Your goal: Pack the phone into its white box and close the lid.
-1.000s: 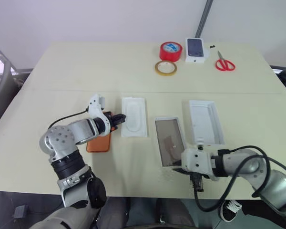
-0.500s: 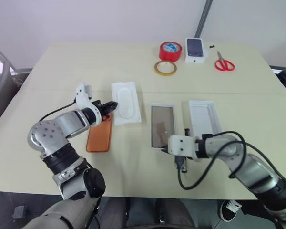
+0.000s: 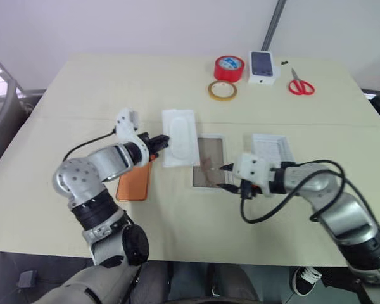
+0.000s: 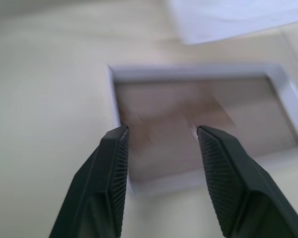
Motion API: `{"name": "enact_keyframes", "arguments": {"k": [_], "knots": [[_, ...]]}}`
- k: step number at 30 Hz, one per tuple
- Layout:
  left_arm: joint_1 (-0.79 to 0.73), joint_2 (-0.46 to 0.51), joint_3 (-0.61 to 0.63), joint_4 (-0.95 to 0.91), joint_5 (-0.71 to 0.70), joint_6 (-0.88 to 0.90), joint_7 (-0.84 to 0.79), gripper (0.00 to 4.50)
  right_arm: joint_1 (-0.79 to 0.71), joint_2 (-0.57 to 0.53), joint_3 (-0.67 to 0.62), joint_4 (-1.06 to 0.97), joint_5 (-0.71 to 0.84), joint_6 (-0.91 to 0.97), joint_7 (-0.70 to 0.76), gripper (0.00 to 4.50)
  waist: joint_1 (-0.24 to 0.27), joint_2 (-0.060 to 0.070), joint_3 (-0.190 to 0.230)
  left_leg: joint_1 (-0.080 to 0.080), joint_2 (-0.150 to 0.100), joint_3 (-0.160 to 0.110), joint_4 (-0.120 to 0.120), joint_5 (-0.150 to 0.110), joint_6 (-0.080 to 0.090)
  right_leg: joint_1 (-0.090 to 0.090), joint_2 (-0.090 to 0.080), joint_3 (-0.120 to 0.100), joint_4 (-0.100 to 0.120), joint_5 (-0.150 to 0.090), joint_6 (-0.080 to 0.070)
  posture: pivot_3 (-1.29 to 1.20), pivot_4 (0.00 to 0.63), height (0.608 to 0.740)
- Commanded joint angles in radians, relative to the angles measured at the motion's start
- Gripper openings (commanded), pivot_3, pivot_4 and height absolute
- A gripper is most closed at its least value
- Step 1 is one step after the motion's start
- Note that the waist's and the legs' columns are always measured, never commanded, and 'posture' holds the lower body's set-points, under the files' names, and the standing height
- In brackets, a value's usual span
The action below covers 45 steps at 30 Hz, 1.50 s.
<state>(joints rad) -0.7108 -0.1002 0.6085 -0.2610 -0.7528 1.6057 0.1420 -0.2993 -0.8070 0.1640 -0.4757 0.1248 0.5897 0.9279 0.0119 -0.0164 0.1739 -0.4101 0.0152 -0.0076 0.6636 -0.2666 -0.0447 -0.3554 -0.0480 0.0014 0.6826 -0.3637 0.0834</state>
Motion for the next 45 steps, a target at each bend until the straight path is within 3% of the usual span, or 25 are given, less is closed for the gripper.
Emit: {"name": "enact_keyframes", "arguments": {"k": [1, 11, 14, 21, 27, 30, 33, 36, 39, 45], "knots": [[0.012, -0.046, -0.065, -0.041, 0.008, 0.009, 0.034, 0.00, 0.010, -0.028, -0.064, -0.003, 0.005, -0.025, -0.009, 2.38, -0.003, 0.000, 0.000, 0.000, 0.000, 0.000, 0.000, 0.000, 0.000, 0.000, 0.000, 0.000, 0.000, 0.000, 0.000, 0.00, 0.150, 0.740], [0.005, -0.110, -0.107, -0.013, 0.059, 0.009, 0.046, 0.00, 0.012, -0.022, -0.068, 0.009, -0.004, -0.048, -0.045, 2.38, -0.010, 0.000, 0.000, 0.000, 0.001, 0.000, -0.001, 0.000, 0.000, 0.000, 0.001, 0.001, 0.000, 0.000, 0.000, 0.00, 0.150, 0.740], [0.002, -0.118, -0.122, -0.004, 0.059, 0.009, 0.026, 0.91, 0.005, -0.019, -0.060, 0.024, -0.008, -0.059, -0.053, 2.42, -0.005, 0.000, 0.000, 0.000, 0.000, 0.000, 0.000, 0.000, 0.000, 0.000, 0.001, 0.001, 0.000, 0.000, 0.000, 0.00, 0.150, 0.740], [-0.007, -0.133, -0.108, -0.007, 0.040, 0.009, -0.020, 4.38, -0.014, -0.010, -0.050, 0.050, -0.017, -0.083, -0.067, 2.42, -0.001, 0.000, 0.000, 0.000, 0.000, 0.000, 0.000, 0.000, 0.000, 0.000, 0.001, 0.001, 0.000, 0.000, 0.000, 0.00, 0.150, 0.740], [-0.047, -0.046, -0.031, -0.031, 0.005, 0.001, -0.081, 4.45, -0.056, 0.032, -0.043, 0.067, -0.009, -0.054, -0.096, 2.42, -0.002, 0.000, 0.000, 0.000, 0.000, 0.000, 0.000, 0.000, 0.000, 0.000, 0.001, 0.001, 0.000, 0.000, 0.000, 0.00, 0.150, 0.740], [-0.037, 0.056, -0.044, -0.035, 0.008, -0.029, -0.135, 4.50, -0.099, 0.077, -0.018, 0.087, -0.019, -0.008, -0.127, 1.59, -0.005, 0.000, 0.000, 0.000, 0.000, 0.000, 0.000, 0.000, 0.000, 0.000, 0.001, 0.001, 0.000, 0.000, 0.000, 0.00, 0.150, 0.740], [0.024, 0.242, -0.140, -0.034, 0.040, -0.139, -0.245, 4.50, -0.173, 0.155, 0.042, 0.136, -0.050, 0.056, -0.178, 0.07, -0.026, 0.001, 0.000, 0.001, 0.001, 0.000, -0.002, 0.001, -0.002, -0.001, 0.002, 0.001, 0.001, 0.000, 0.000, 0.00, 0.150, 0.740], [0.114, 0.432, -0.287, -0.049, 0.096, -0.321, -0.403, 4.50, -0.235, 0.228, 0.091, 0.199, -0.084, 0.089, -0.230, 0.02, -0.029, 0.001, 0.000, 0.001, 0.001, 0.000, -0.004, 0.002, -0.003, -0.002, 0.002, 0.001, 0.001, 0.000, 0.000, 0.00, 0.150, 0.740], [0.205, 0.577, -0.357, -0.041, 0.145, -0.516, -0.572, 4.50, -0.302, 0.317, 0.127, 0.287, -0.135, 0.096, -0.309, 0.02, -0.027, 0.001, 0.000, 0.001, 0.001, 0.001, -0.004, 0.002, -0.003, -0.002, 0.001, 0.001, 0.000, 0.000, 0.000, 0.00, 0.150, 0.740], [0.394, 0.781, -0.449, -0.081, 0.212, -0.828, -0.868, 4.50, -0.409, 0.424, 0.192, 0.450, -0.219, 0.089, -0.388, 0.02, -0.025, 0.002, 0.000, 0.001, 0.000, 0.001, -0.004, 0.002, -0.003, -0.003, 0.000, 0.001, 0.000, 0.000, -0.001, 0.00, 0.150, 0.740]]}}
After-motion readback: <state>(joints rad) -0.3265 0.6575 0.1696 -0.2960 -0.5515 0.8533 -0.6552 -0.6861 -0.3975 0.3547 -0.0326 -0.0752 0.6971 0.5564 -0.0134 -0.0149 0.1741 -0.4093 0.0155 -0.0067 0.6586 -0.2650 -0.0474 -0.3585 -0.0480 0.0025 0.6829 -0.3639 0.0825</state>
